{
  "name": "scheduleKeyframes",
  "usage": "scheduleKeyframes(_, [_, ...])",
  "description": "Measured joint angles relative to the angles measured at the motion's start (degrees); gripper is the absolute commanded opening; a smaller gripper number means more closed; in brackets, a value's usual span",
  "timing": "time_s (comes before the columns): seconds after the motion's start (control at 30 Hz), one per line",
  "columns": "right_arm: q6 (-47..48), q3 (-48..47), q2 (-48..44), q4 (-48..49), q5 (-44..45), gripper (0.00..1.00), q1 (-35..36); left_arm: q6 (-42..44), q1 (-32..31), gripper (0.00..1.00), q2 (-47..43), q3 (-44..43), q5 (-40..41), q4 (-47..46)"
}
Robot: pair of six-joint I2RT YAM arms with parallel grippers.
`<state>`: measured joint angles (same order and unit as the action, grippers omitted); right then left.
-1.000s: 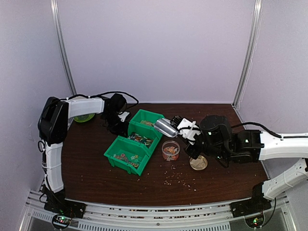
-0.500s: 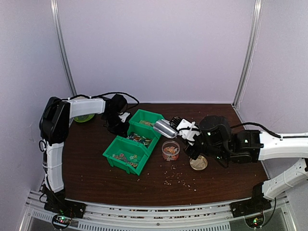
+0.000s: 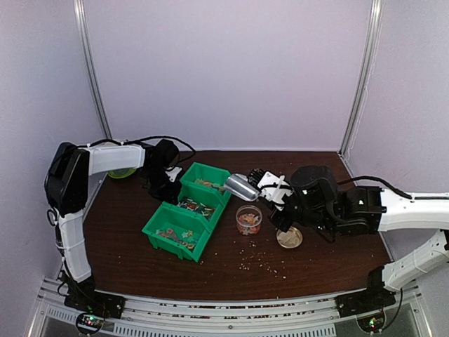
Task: Pack the candies
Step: Pick up the plate from the center of the board, then scoop the fake candies from the plate.
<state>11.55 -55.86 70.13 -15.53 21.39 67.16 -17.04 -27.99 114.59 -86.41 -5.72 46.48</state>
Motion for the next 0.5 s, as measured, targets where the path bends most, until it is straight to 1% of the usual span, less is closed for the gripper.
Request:
scheduleKeyframes(0.23, [-0.4,-4.2,0.8,-3.3,-1.1,0.0,0.4,-0.8,-0.3,0.0,-9.1,11.1,-0.2,0.0])
scheduleKeyframes(0.5, [-0.1,-8.7,4.7,-5.4,-2.6,0.0,1.8,-0.9,-0.4,0.0,-14.1,18.7,-2.9,-3.1])
